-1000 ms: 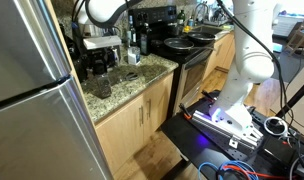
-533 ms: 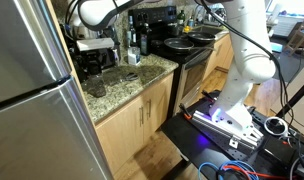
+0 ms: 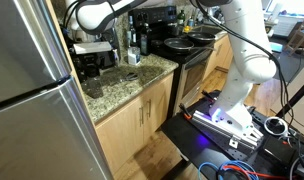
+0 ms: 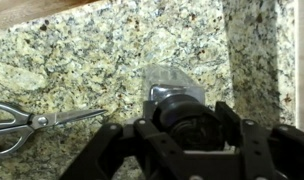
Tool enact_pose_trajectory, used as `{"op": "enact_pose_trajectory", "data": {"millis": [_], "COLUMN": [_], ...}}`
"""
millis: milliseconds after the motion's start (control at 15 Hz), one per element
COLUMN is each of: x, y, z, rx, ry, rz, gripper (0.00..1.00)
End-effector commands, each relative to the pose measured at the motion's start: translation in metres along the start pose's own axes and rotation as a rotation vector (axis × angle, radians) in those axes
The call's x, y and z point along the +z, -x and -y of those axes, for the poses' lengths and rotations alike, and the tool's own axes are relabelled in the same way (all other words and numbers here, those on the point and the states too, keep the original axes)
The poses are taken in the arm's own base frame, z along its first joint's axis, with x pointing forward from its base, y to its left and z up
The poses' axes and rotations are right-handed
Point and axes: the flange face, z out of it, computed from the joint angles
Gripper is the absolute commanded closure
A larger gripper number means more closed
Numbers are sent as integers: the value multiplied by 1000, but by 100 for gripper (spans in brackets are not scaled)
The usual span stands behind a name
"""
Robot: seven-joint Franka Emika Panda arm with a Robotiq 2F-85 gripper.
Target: Take the black pepper container and put it on the left side of the counter
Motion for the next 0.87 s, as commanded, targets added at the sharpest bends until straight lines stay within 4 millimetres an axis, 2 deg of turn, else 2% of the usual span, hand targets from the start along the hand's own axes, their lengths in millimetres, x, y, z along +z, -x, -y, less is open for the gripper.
{"op": "enact_pose_trajectory", "data": {"millis": [0,133,333,533,733,800], "x": [0,-11,-38,-84,-137,-116], "y": [5,4,-2,-4,3,-10], "z": [-3,-5,-9,-23,-43,-22], "rx": [18,34,74,148,210,172], "ry": [-5,-8,-41,-59,-112,-96], "rz": [4,-31,-83,-162,-189,-172], "gripper": [3,0,0,0,0,0]}}
